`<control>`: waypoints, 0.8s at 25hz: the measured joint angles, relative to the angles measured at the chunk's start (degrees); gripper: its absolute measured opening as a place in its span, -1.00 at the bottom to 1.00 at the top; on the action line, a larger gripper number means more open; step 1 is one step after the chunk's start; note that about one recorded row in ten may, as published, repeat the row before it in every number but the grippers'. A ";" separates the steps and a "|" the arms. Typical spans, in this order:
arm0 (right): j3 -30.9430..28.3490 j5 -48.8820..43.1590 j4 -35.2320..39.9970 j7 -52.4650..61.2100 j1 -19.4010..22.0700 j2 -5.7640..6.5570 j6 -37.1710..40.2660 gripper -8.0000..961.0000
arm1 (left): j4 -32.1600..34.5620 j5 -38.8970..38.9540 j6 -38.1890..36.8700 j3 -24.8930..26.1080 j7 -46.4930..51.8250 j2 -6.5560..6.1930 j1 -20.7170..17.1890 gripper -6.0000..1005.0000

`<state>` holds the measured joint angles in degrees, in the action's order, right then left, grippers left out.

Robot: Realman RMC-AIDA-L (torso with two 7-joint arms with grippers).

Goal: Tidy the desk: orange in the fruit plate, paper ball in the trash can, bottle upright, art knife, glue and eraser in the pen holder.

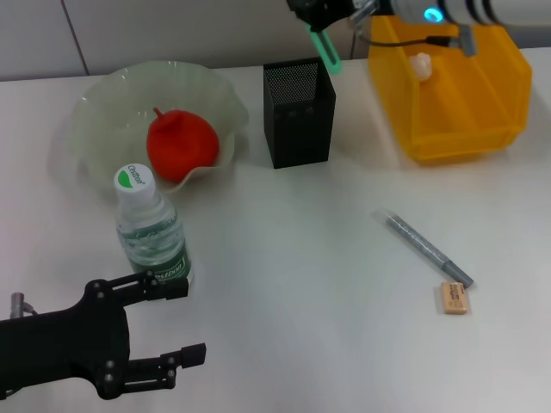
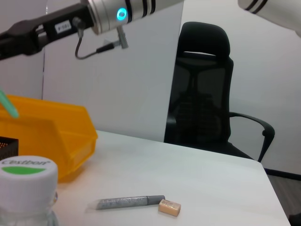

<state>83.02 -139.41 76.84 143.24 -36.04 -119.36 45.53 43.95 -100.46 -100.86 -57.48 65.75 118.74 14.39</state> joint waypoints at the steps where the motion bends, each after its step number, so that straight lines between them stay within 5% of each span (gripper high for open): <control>1: 0.70 1.64 -1.62 -1.85 0.06 0.01 -2.24 -0.54 | -0.03 0.01 0.10 0.00 0.00 0.00 0.00 0.57; 12: 13.85 9.99 -15.07 -10.28 1.10 -0.02 -26.46 -0.51 | -1.44 0.53 1.40 0.00 -0.18 0.00 0.42 0.57; 20: 14.05 10.58 -18.67 -9.90 0.24 0.03 -27.20 -0.49 | -1.41 0.53 1.78 0.00 -0.11 0.00 0.88 0.57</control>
<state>97.07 -128.82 58.17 133.34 -35.80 -119.33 18.33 42.54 -99.93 -99.08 -57.48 65.64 118.74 15.28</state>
